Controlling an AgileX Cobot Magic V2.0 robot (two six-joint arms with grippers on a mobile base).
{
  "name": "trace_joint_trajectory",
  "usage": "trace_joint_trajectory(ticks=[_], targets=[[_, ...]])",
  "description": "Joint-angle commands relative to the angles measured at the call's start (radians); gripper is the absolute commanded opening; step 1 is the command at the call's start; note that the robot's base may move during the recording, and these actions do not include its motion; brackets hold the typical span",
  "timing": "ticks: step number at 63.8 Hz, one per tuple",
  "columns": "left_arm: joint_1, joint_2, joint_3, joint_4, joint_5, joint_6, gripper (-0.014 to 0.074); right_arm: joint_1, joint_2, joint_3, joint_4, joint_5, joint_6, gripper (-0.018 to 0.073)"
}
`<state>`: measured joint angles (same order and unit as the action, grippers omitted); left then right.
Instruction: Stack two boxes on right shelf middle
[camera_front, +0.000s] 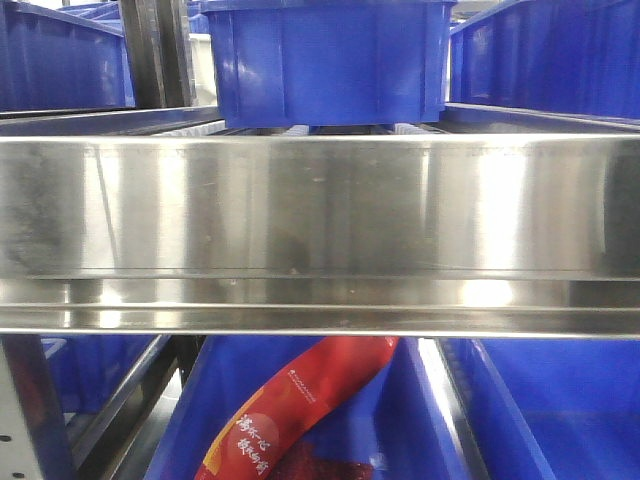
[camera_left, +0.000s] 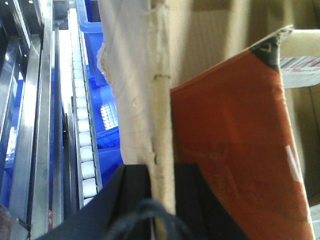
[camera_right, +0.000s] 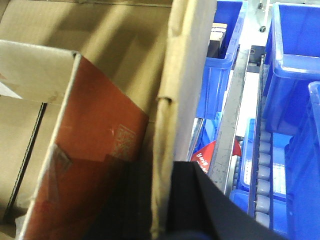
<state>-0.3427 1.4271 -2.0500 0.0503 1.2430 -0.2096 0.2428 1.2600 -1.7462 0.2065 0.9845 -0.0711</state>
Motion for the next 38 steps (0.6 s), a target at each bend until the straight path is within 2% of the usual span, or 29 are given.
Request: trace_joint_trajectory(ticks=[1,23,29,38], targets=[[0.006,-0.015,-0.011,0.05,-0.038,-0.001,-0.0111,-0.01,-0.014,-0.01,-0.037,-0.05,-0.018,-0.0153],[0.006,-0.015,-0.011,0.05,-0.073,-0.001,-0.0111,-0.01,-0.012,-0.01,-0.037,-0.07,-0.018,-0.0153],[0.006,-0.003,-0.011,0.05,-0.022,-0.001,-0.0111,-0.01,-0.01,-0.01,-0.023,-0.023,-0.018,-0.0153],[0.006,0.042,0.017,0.066,-0.022,-0.001,-0.0111,-0.01,0.018,-0.007,-0.019,0.074,-0.018,-0.0153]])
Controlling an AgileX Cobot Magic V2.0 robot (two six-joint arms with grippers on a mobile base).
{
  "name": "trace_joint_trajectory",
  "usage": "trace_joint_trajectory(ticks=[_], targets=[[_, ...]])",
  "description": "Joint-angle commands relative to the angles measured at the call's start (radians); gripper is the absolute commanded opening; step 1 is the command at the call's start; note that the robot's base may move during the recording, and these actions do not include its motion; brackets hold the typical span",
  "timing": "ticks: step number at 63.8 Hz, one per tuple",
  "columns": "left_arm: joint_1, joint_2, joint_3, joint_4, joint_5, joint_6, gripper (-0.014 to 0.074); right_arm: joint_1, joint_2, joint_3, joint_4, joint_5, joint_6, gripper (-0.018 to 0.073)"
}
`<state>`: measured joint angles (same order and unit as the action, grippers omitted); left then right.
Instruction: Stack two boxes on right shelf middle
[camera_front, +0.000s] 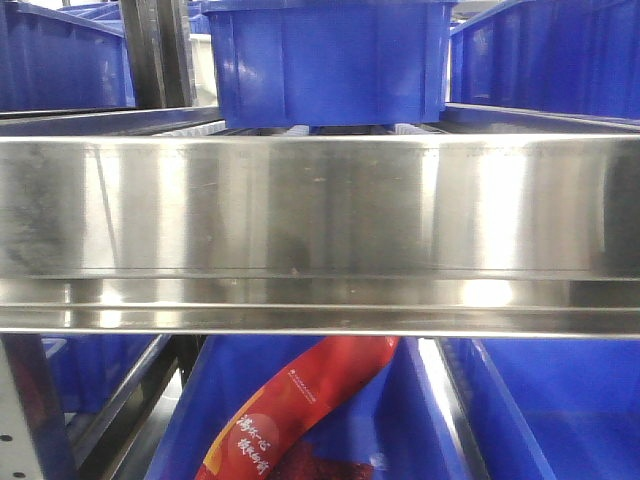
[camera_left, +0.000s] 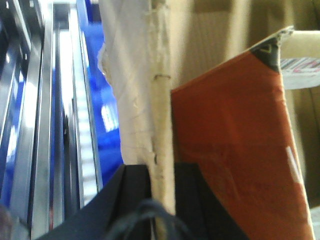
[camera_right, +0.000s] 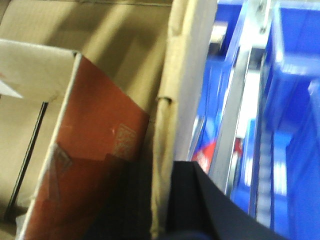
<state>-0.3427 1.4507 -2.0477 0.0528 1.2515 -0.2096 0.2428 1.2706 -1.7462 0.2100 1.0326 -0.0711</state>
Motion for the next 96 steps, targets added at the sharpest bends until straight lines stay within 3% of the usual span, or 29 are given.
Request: trace_joint_trajectory(ticks=[1,11,29,37,42,47,52,60,63,74,78,90,96], targets=[[0.006,0.021,0.023,0.064,-0.03,-0.001,-0.0111,-0.01,0.013,-0.007,-0.022,0.036,-0.018,-0.0153],[0.006,0.061,0.111,0.093,-0.03,-0.001,-0.0111,-0.01,0.077,-0.001,-0.013,0.111,-0.018,-0.0153],[0.006,0.127,0.226,0.153,-0.03,-0.001,-0.0111,-0.01,0.193,0.045,-0.011,0.113,-0.018,-0.0148],[0.006,0.145,0.228,0.155,-0.03,-0.001,-0.0104,-0.01,0.217,0.045,-0.011,0.111,-0.018,-0.0056],[0.006,0.151,0.228,0.155,-0.03,-0.001,-0.0031,-0.01,0.22,0.045,-0.011,0.11,-0.016,0.0074],[0.006,0.151,0.228,0.153,-0.03,-0.001,0.0097,-0.01,0.22,0.045,-0.011,0.11,-0.016,0.0223],[0.006,0.151,0.228,0.153,-0.03,-0.001,0.0296,-0.01,0.22,0.045,-0.011,0.106,-0.016,0.0388],[0.006,0.145,0.228,0.153,-0.03,-0.001,0.062,-0.01,0.214,0.045,-0.011,0.106,-0.016,0.0525],[0.006,0.141,0.228,0.153,-0.03,-0.001,0.0596,-0.01,0.209,0.045,-0.011,0.103,-0.016,0.0542],[0.006,0.09,0.228,0.137,-0.03,-0.001,0.046,-0.01,0.149,0.045,-0.011,0.057,-0.008,0.0496],[0.006,0.062,0.228,0.133,-0.03,-0.001,0.0423,-0.01,0.117,0.045,-0.011,0.043,-0.008,0.0437],[-0.012,-0.074,0.279,0.134,-0.03,-0.001,0.0248,-0.01,-0.008,0.065,-0.011,0.039,-0.008,0.0106],[-0.025,-0.177,0.373,0.132,-0.077,-0.001,0.0094,-0.01,-0.089,0.134,-0.011,0.0,-0.008,-0.0087]])
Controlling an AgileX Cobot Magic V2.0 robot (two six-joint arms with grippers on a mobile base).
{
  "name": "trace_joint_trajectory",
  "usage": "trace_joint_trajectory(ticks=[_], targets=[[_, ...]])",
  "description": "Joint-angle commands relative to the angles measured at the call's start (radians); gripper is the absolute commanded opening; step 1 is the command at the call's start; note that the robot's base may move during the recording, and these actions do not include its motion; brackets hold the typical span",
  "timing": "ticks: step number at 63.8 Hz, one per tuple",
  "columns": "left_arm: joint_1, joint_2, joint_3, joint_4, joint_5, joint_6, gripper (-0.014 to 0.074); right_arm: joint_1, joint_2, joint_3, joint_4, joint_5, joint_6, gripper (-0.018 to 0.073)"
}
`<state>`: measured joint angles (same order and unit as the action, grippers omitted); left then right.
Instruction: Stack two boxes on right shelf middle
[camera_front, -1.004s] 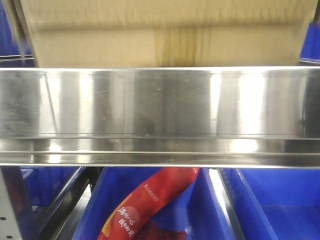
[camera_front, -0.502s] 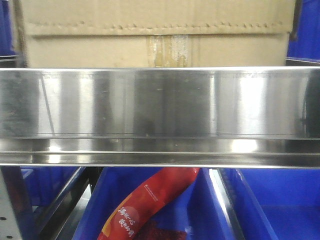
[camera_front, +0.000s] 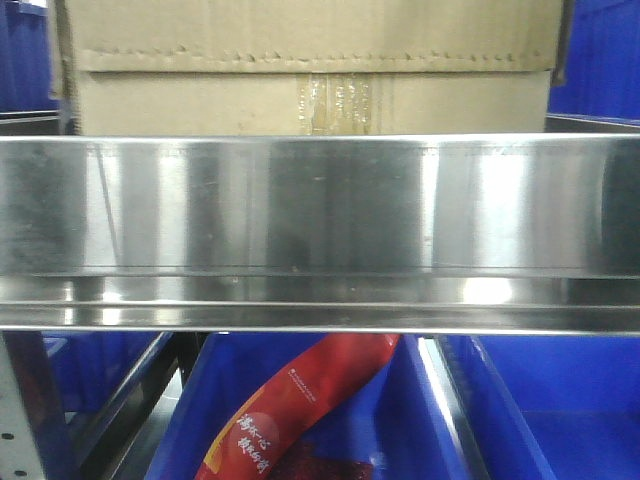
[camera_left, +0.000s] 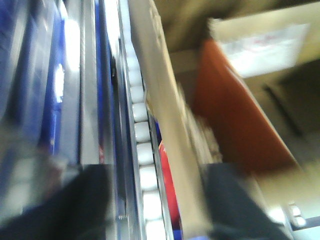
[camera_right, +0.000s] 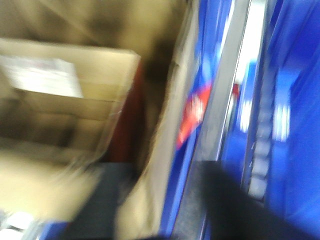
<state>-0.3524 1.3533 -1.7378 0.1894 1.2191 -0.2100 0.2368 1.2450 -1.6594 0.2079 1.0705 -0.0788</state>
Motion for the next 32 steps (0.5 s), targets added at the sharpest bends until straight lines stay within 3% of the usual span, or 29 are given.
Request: trace_joint_trajectory(ticks=[1,3,8,32], targets=[[-0.016,-0.095,0.08,-0.007,-0.058,0.0,0.0071,-0.004,-0.076,0.061,-0.009,-0.047,0.0,-0.0123],[-0.016,-0.128,0.114,-0.011,-0.087,0.0,0.0027,-0.004,-0.103,0.099,-0.009,-0.066,0.0,-0.0167],[-0.016,-0.236,0.237,-0.018,-0.187,0.0,-0.0111,-0.004,-0.196,0.219,-0.011,-0.143,-0.017,-0.0155],[-0.016,-0.664,0.815,-0.001,-0.66,0.0,-0.0111,-0.004,-0.575,0.794,-0.011,-0.541,-0.109,-0.0154]])
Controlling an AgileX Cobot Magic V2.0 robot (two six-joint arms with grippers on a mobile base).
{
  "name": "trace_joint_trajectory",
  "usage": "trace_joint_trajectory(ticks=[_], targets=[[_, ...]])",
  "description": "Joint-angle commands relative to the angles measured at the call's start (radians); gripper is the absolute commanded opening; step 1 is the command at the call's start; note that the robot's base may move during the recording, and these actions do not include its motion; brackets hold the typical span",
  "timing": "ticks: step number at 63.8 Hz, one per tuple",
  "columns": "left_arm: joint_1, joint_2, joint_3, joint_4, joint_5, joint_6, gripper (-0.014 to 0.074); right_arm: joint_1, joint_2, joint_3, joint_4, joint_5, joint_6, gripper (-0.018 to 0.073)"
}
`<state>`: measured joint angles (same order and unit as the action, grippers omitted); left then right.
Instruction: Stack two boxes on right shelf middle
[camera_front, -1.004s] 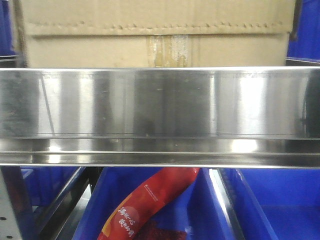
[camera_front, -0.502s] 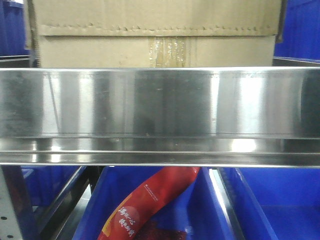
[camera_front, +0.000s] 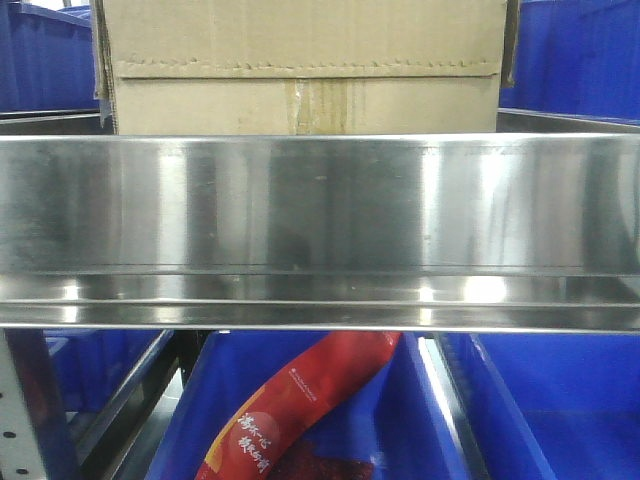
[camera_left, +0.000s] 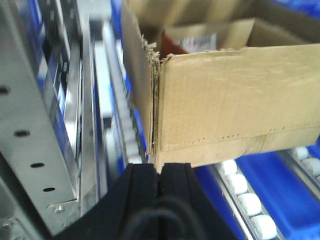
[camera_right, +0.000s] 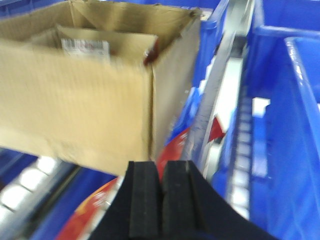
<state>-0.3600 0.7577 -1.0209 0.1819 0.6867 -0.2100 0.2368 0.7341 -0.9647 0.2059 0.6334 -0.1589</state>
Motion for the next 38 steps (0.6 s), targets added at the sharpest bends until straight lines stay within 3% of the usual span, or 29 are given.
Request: trace_joint_trajectory(ticks=[1,14,22,38], targets=[[-0.008,-0.081,0.12,0.007,-0.146,0.0,-0.0111,-0.004,-0.076,0.119,-0.009,-0.119,-0.036,-0.0154],[-0.008,-0.232,0.421,0.008,-0.447,0.0,-0.0111,-0.004,-0.215,0.367,-0.015,-0.309,-0.044,-0.0154],[-0.008,-0.26,0.505,0.006,-0.554,0.0,-0.0111,-0.004,-0.243,0.435,-0.017,-0.368,-0.044,-0.0154],[-0.008,-0.262,0.519,0.006,-0.572,0.0,-0.0111,-0.004,-0.243,0.443,-0.017,-0.376,-0.044,-0.0154]])
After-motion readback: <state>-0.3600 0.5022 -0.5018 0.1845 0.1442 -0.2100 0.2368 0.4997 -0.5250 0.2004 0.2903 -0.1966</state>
